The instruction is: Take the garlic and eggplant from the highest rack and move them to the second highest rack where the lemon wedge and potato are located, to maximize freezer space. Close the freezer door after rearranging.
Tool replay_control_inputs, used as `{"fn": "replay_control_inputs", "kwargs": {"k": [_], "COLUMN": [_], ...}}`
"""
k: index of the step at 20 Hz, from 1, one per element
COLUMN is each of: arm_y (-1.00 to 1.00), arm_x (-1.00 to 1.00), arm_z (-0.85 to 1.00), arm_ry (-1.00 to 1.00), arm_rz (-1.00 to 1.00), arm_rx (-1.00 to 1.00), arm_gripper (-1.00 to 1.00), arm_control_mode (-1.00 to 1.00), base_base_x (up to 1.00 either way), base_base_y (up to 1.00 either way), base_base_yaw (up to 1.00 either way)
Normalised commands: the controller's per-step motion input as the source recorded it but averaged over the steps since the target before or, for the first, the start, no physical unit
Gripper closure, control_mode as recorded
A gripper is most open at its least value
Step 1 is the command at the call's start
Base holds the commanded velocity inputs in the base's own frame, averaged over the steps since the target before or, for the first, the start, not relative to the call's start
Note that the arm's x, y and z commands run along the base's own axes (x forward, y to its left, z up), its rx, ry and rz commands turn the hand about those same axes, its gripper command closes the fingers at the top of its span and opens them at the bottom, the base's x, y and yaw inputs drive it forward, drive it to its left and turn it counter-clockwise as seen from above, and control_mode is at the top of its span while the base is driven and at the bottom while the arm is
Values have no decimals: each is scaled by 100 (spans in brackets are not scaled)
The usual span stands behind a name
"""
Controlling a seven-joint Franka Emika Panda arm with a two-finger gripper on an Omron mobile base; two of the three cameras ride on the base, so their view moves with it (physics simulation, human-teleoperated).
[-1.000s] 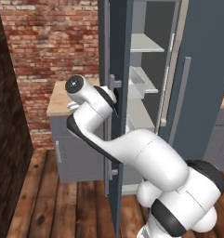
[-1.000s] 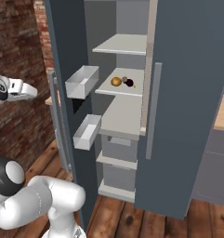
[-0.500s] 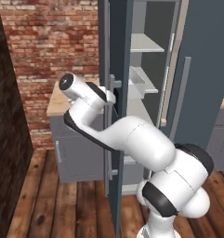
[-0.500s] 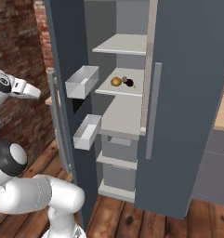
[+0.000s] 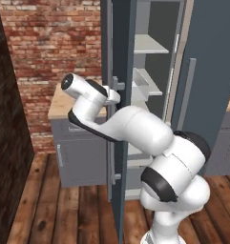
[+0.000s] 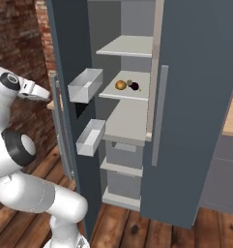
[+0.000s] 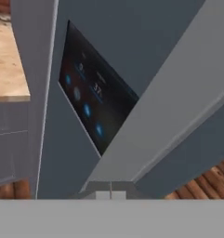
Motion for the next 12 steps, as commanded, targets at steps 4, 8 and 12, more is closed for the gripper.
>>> {"fn": "replay_control_inputs", "kwargs": {"k": [4,8,12], "arm_y": [-71,-59,-82], "arm_x": [18,39,9], "arm_z": [-9,-2,0], "arm_ry": [0,-2,0], "arm_rz": [-4,0,0], "arm_rx": [-6,-4,-4], "arm_gripper": [100,100,100], "arm_control_mode": [-100,-100,-100], "base_base_x": [0,0,0], "base_base_y": [0,0,0], "base_base_yaw": [0,0,0]}}
